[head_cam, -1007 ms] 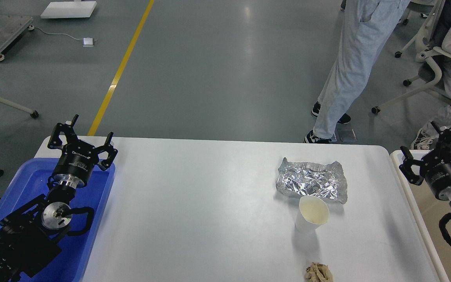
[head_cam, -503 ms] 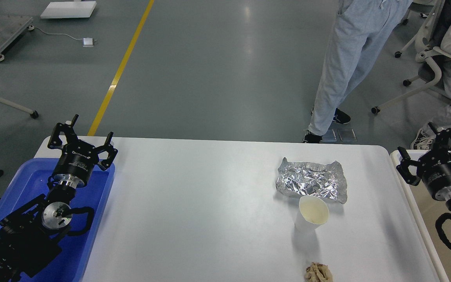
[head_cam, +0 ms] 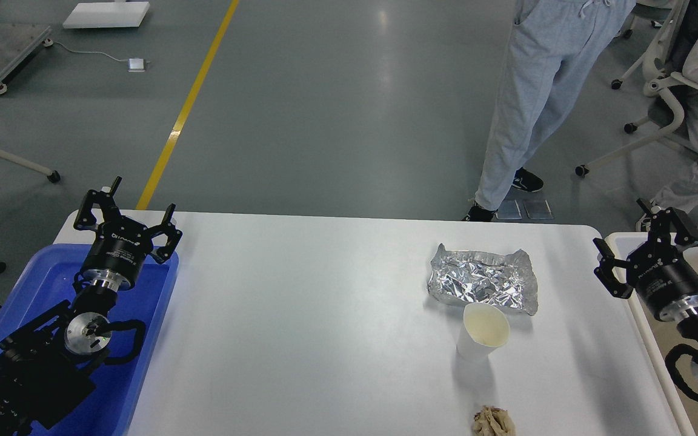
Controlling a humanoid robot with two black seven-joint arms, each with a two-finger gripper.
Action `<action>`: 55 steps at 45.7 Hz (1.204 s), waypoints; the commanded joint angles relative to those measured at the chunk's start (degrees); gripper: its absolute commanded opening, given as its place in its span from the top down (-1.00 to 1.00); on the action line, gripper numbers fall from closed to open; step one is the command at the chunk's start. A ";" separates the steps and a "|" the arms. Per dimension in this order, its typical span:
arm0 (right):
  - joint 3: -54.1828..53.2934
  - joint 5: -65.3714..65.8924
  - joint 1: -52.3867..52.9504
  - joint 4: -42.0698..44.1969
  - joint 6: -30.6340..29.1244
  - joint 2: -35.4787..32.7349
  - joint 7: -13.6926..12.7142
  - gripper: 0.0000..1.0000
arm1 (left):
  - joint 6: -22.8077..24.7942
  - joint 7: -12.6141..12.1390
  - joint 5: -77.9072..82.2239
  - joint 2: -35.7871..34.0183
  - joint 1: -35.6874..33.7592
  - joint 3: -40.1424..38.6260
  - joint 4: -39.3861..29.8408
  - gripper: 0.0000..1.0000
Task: Tidy desktop
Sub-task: 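Reach the right gripper toward the white paper cup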
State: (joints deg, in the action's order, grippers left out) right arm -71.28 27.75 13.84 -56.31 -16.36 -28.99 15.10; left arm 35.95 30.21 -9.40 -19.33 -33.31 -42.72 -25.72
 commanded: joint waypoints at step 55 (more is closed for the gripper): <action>77.78 51.08 48.57 -22.19 6.07 -13.64 -6.31 -0.98 | 0.18 -0.06 0.00 -0.09 -0.17 0.09 -0.03 -1.00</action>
State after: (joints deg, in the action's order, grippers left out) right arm -3.85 73.26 55.76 -83.13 -11.83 -48.81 8.90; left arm 36.05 30.19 -9.40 -19.39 -33.46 -42.68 -25.75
